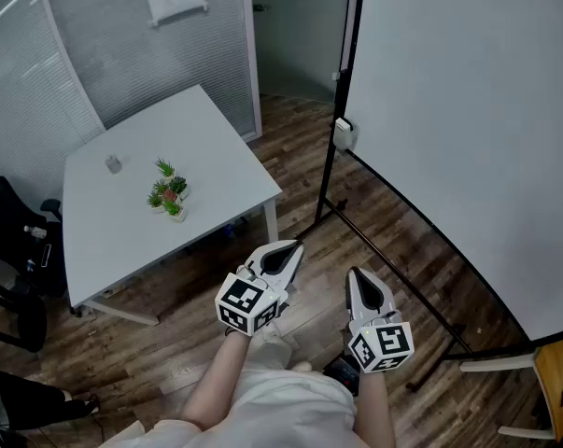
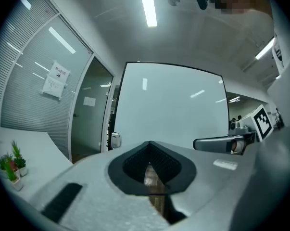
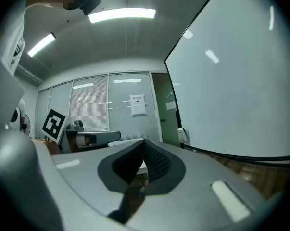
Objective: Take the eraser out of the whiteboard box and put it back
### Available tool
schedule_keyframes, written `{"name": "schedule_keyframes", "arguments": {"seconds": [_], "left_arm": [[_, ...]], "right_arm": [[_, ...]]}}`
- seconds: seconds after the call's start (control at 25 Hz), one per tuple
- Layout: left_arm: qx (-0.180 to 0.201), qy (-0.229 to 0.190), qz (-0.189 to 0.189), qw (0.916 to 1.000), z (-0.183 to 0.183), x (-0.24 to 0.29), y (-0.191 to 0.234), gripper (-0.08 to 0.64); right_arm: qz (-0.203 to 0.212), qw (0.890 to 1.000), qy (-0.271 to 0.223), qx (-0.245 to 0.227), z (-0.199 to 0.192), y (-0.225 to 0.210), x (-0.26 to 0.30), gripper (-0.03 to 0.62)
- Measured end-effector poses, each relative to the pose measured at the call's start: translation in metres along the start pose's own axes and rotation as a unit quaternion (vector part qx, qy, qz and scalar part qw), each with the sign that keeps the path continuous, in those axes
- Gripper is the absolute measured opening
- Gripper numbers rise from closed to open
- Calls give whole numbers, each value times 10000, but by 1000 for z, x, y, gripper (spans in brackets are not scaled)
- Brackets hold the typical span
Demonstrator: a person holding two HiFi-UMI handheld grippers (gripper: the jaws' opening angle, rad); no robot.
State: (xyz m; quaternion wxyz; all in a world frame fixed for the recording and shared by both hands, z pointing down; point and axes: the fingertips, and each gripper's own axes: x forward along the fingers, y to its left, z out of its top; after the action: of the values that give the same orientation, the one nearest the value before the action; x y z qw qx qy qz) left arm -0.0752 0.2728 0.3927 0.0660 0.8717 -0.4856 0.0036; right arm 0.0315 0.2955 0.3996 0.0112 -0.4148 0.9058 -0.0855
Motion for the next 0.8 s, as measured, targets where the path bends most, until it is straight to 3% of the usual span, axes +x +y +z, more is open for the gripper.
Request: {"name": "schedule_keyframes", "arguments": {"seconds": [0.4,0.6,0.72,0.76,0.8], "left_arm": [[-11,-97,227,9997,2,1,8,3],[194,-266,411,9986,13,2,12,3],[54,-364,450,9983,16,3,15,8],[-71,-430,431,9981,17,4,16,68],[-214,-503,415,9976,19,6,17,207]], "right_arm": [[-68,10000,-22,19,7,-14,-1,11],[-88,9998,-91,132,13,-30,-4,11],[-10,9995,-81,314,14,-35,-4,13],[60,9993,-65,353,13,-35,-3,96],[115,9992,-58,383,14,-36,-2,191]]}}
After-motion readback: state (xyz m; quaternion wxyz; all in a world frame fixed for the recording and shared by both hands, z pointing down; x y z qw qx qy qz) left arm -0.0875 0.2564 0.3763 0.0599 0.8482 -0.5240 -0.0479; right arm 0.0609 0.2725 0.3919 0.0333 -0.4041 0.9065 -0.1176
